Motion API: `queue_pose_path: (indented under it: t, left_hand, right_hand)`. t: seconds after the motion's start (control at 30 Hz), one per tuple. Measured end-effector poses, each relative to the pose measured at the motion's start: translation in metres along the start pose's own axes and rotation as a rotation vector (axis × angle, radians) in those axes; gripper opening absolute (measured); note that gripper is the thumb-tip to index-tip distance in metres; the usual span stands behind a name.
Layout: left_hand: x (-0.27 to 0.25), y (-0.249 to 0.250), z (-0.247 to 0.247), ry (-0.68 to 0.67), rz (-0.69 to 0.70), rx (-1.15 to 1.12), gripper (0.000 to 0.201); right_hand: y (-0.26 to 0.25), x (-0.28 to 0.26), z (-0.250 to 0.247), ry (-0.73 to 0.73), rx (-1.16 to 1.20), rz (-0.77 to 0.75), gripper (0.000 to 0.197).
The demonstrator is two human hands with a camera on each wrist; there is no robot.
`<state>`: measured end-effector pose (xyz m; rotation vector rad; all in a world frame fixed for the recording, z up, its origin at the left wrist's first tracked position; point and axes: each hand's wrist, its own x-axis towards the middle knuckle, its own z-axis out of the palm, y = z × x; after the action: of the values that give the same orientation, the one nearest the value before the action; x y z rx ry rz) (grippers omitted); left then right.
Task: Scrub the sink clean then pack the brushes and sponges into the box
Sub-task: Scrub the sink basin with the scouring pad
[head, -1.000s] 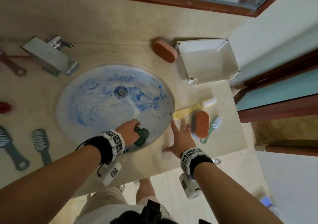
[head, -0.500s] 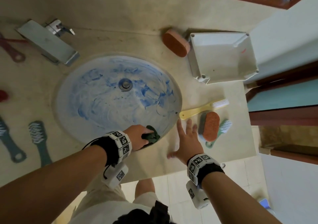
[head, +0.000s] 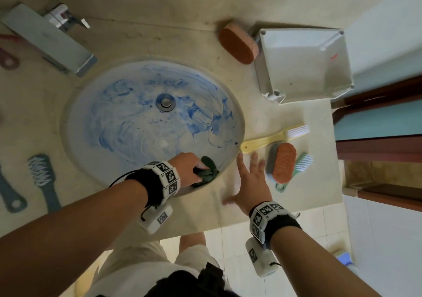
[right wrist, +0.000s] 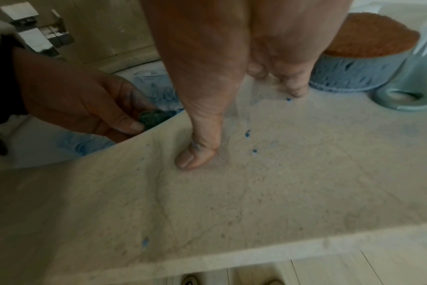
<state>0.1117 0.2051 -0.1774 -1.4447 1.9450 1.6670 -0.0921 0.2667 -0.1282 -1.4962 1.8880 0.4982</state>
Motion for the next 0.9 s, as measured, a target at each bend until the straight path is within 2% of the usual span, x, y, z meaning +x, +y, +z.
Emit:
queue_pose_path:
  t: [0.07, 0.3, 0.5, 0.63, 0.9]
  left_hand:
    - [0.003, 0.004, -0.001, -0.012, 0.011, 0.004, 0.046]
    - [0.027, 0.031, 0.005, 0.102, 0.046, -0.049, 0.046]
    - [0.013, 0.009, 0.008, 0.058, 0.025, -0.048, 0.045]
    - [0.021, 0.018, 0.006, 0.081, 0.056, -0.068, 0.046]
    - [0.047, 0.047, 0.016, 0.278, 0.012, -0.254, 0.044]
  right_hand:
    - [-0.001, 0.0, -0.001, 0.001, -0.001, 0.001, 0.142]
    - [-0.002, 0.0, -0.003, -0.01, -0.029, 0.005, 0.142]
    - [-0.001, 0.0, -0.002, 0.003, -0.016, 0.003, 0.144]
    - [0.0, 0.001, -0.001, 0.012, -0.007, -0.001, 0.144]
    - [0.002, 0.002, 0.0, 0.02, 0.008, -0.004, 0.147]
